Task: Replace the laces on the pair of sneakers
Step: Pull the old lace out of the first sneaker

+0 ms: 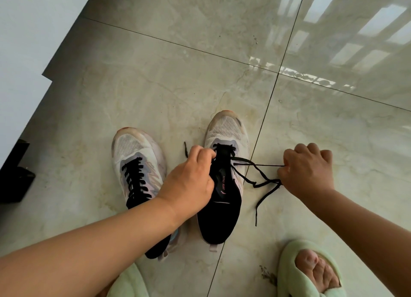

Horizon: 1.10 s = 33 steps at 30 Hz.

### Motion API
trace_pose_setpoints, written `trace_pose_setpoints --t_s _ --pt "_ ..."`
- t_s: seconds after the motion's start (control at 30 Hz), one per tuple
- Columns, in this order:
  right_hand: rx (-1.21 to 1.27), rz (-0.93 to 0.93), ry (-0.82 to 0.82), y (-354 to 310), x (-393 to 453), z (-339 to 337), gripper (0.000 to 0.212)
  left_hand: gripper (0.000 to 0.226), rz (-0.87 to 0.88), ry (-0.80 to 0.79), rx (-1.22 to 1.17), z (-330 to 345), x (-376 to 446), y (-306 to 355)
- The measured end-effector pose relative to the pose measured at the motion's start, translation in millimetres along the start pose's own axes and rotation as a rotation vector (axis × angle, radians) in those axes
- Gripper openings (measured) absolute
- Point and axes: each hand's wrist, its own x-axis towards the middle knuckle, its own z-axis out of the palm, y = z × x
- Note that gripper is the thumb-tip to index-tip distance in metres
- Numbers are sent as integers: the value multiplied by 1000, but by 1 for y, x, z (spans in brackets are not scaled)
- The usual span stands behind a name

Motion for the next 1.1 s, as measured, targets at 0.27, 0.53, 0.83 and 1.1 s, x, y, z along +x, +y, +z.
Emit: trace_pose_setpoints --t_s 0.27,0.53,0.83,1.1 --pt "71 330 -62 29 2 -2 19 40 -8 -4 -1 -1 -1 -1" --pt "368 223 139 7 -6 -7 8 41 -8 -7 -4 0 1 0" --pt "601 -404 269 -58 -17 -36 5 40 -3 -3 4 -1 0 0" --pt "460 -548 227 -61 -14 -45 9 39 15 6 17 1 1 -2"
